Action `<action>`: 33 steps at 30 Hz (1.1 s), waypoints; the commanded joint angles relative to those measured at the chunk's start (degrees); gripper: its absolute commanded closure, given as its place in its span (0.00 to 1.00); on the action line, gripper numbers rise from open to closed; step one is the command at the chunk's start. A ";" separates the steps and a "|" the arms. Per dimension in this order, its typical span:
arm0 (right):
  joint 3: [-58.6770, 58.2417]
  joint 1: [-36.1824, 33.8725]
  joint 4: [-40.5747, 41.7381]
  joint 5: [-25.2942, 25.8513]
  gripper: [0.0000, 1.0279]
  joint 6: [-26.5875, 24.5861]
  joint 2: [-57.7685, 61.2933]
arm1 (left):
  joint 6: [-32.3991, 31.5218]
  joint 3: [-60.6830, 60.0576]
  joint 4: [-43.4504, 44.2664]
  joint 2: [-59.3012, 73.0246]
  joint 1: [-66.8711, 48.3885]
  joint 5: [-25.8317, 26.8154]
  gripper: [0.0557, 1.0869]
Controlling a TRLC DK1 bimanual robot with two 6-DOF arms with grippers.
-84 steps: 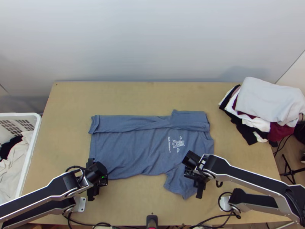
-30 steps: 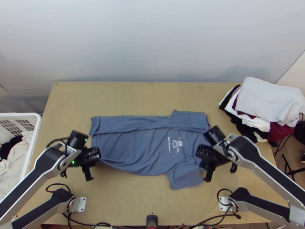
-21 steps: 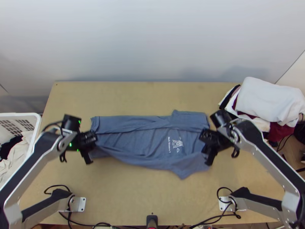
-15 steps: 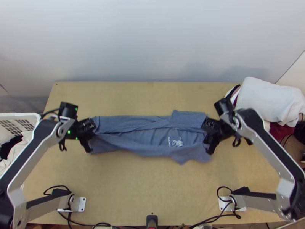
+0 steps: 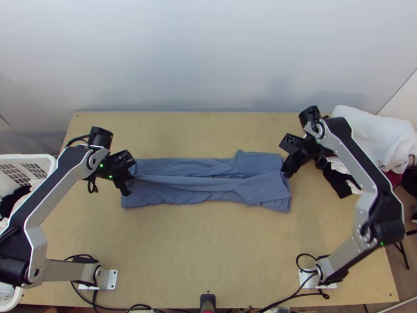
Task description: Fold the t-shirt
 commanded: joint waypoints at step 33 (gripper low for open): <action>13.02 -4.07 4.32 2.37 0.07 9.75 13.07 | -3.05 4.21 11.15 8.44 8.13 -4.35 0.05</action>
